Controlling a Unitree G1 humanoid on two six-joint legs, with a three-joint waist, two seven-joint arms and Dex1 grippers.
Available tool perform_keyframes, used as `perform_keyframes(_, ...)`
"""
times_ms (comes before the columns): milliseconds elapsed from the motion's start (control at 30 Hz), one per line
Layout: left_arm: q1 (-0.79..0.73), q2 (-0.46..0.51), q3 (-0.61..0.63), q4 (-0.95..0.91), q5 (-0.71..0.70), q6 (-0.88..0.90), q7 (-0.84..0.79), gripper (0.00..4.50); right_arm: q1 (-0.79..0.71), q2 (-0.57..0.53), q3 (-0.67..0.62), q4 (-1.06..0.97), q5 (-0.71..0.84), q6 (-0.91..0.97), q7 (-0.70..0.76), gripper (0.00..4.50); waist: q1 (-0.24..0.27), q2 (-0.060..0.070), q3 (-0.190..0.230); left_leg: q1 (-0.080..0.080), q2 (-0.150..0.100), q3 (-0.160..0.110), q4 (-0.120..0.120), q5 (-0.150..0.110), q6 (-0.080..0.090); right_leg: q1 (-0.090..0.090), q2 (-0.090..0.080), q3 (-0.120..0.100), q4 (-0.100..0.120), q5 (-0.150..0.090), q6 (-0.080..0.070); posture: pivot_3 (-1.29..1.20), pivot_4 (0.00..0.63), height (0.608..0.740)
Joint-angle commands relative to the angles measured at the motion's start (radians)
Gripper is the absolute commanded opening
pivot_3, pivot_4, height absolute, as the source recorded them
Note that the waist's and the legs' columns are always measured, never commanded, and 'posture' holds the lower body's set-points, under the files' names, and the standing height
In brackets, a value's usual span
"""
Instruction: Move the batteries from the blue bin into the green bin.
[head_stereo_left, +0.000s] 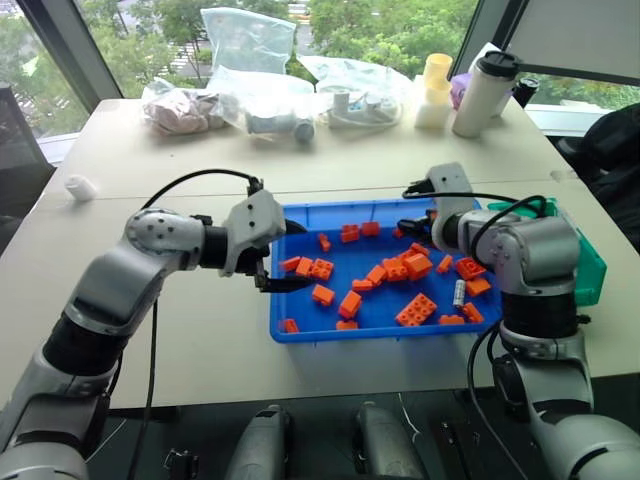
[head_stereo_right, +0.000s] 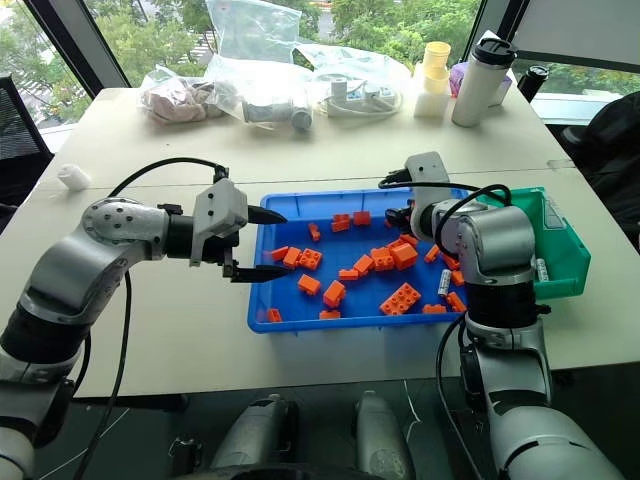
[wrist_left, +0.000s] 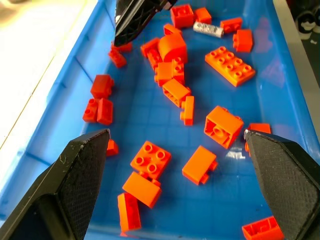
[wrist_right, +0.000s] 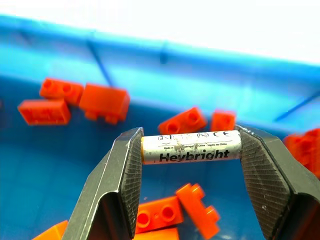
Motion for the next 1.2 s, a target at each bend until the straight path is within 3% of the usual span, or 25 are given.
perform_keyframes(33,-0.051,-0.045,0.036,0.022,-0.022,-0.029,0.012,4.50,-0.020,-0.056,-0.098,-0.080,0.028,0.012,0.032,2.20,0.001,0.000,0.000,0.000,0.000,0.000,0.000,0.000,0.000,0.000,0.000,0.000,0.000,0.000,0.000,0.00,0.150,0.740)
perform_keyframes(267,-0.100,-0.122,0.020,0.086,-0.028,-0.059,-0.005,4.50,0.024,-0.291,-0.293,-0.099,0.082,0.060,0.136,2.20,0.001,0.000,0.000,0.000,-0.001,0.000,0.000,0.000,0.000,0.000,-0.001,0.000,-0.001,0.000,0.000,0.00,0.150,0.740)
perform_keyframes(433,-0.121,-0.181,0.017,0.096,-0.052,-0.057,-0.012,4.50,0.177,-0.490,-0.338,0.003,0.040,-0.072,0.185,2.20,0.002,0.000,0.000,0.000,-0.001,0.000,0.000,0.000,0.000,0.001,-0.002,0.000,-0.001,0.000,0.000,0.00,0.150,0.740)
perform_keyframes(567,-0.130,-0.217,0.031,0.103,-0.079,-0.043,-0.011,4.50,0.238,-0.532,-0.347,0.061,0.037,-0.138,0.205,2.20,-0.008,0.001,0.000,0.001,0.000,0.002,0.000,0.000,0.000,0.001,0.000,0.002,-0.001,0.000,0.000,0.00,0.150,0.740)
perform_keyframes(933,-0.108,-0.200,0.003,0.088,-0.049,-0.049,-0.003,4.50,0.296,-0.524,-0.347,0.110,0.038,-0.180,0.220,2.20,0.002,0.001,0.000,0.001,0.001,0.002,0.000,0.000,0.000,0.001,0.000,0.002,-0.001,0.000,0.000,0.00,0.150,0.740)
perform_keyframes(1000,-0.106,-0.197,0.002,0.088,-0.047,-0.050,-0.004,4.50,0.298,-0.518,-0.347,0.120,0.036,-0.187,0.217,3.25,0.002,0.001,0.000,0.001,0.000,0.002,0.000,0.000,0.000,0.001,0.000,0.002,-0.001,0.000,0.000,0.00,0.150,0.740)
perform_keyframes(1100,-0.103,-0.192,-0.003,0.088,-0.042,-0.052,-0.008,4.50,0.296,-0.517,-0.343,0.127,0.036,-0.192,0.216,4.48,0.001,0.001,0.000,0.001,0.000,0.002,0.000,0.000,0.000,0.001,0.000,0.002,-0.001,0.000,0.000,0.00,0.150,0.740)
perform_keyframes(1200,-0.100,-0.186,-0.002,0.091,-0.036,-0.057,-0.012,4.50,0.293,-0.523,-0.343,0.130,0.040,-0.198,0.222,4.48,0.000,0.001,0.000,0.001,0.000,0.002,0.000,0.000,0.000,0.001,0.000,0.002,-0.001,0.000,0.000,0.00,0.150,0.740)
